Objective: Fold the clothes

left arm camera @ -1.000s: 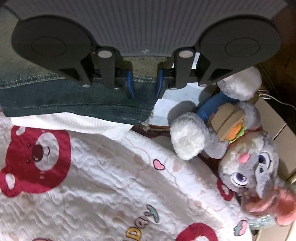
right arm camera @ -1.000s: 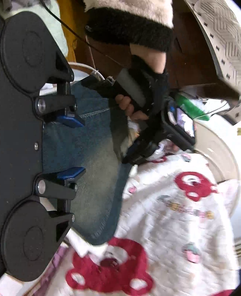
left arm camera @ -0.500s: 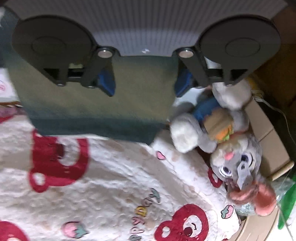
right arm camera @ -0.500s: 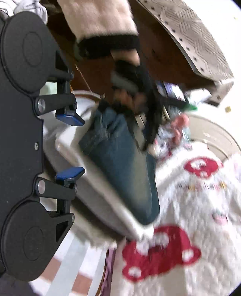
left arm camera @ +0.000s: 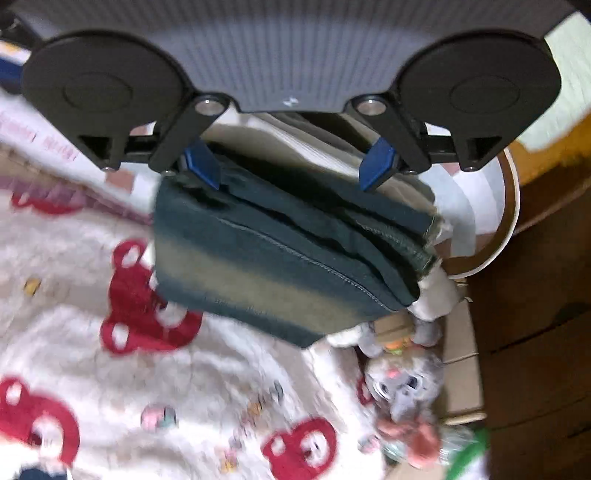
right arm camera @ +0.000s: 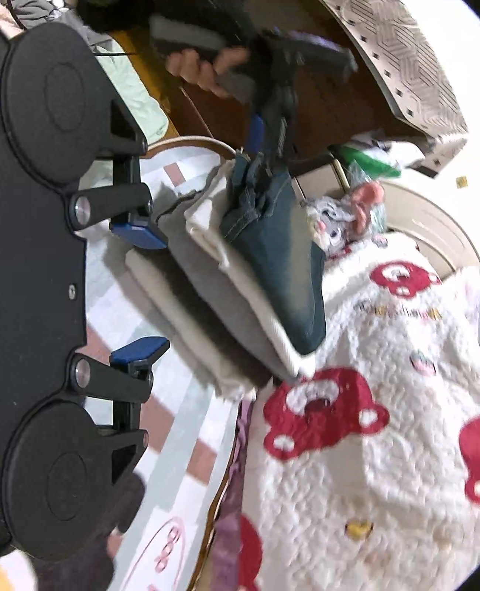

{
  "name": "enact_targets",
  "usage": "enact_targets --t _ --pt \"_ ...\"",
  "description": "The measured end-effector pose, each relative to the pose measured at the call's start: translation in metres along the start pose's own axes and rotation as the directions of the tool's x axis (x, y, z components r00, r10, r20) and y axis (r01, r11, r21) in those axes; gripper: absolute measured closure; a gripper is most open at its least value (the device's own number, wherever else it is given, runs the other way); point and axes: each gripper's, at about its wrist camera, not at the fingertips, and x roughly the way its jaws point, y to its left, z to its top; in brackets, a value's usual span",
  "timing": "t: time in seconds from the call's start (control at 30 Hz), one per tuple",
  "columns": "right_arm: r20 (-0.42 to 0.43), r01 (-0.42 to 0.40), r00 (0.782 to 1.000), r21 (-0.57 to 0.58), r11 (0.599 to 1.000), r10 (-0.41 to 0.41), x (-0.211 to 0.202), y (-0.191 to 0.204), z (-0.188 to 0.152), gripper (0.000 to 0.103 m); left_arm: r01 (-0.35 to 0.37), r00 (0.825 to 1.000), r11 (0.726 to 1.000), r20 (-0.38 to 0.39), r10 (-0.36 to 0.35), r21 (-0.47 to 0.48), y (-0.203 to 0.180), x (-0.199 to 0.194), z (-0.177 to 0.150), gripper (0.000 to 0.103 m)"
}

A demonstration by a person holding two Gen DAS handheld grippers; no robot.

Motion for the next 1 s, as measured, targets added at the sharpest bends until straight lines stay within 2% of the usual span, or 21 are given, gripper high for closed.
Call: enact_targets --t 0.2,0.33,0.47,0.67,0.77,0.83,0.9,1.0 --pt "0.024 0.048 0.999 -0.004 0.999 -0.048 -0.040 -0.008 -0.014 0.040 0.057 0.998 0.994 -0.038 -0.053 0.092 -0.047 -0.043 -0.037 0.020" --pt "0.029 0.077 0.997 0.032 0.997 -0.078 -0.049 -0.006 -0.021 0.040 0.067 0.994 0.990 -0.092 -0.055 0.126 -0.081 -0.054 -0.067 0.017" --pt "0.010 0.087 0.996 -0.021 0.996 -0.087 -0.058 0.000 -0.023 0.038 0.055 0.991 0.989 -0.132 -0.036 0.140 -0.105 -0.064 -0.091 0.017" --pt "0.020 0.093 0.995 0.014 0.996 -0.093 -0.071 -0.005 -0.029 0.034 0.000 0.989 0.982 -0.144 0.027 0.187 -0.125 -0.081 -0.115 0.014" --pt "-0.001 0.096 0.995 0.010 0.995 -0.096 -0.074 -0.004 -0.033 0.034 0.019 0.987 0.975 -0.159 0.017 0.223 -0.132 -0.089 -0.125 0.014" --pt "-0.010 0.102 0.995 -0.013 0.995 -0.102 -0.076 -0.001 -0.034 0.034 0.049 0.986 0.963 -0.165 -0.005 0.265 -0.136 -0.095 -0.130 0.018" --pt "-0.010 0.107 0.994 -0.012 0.994 -0.107 -0.082 -0.002 -0.036 0.033 0.073 0.989 0.954 -0.148 -0.030 0.290 -0.136 -0.103 -0.134 0.018" --pt "-0.012 0.107 0.994 0.007 0.994 -0.107 -0.091 -0.003 -0.039 0.032 0.071 0.987 0.951 -0.157 -0.024 0.301 -0.140 -0.109 -0.141 0.017"
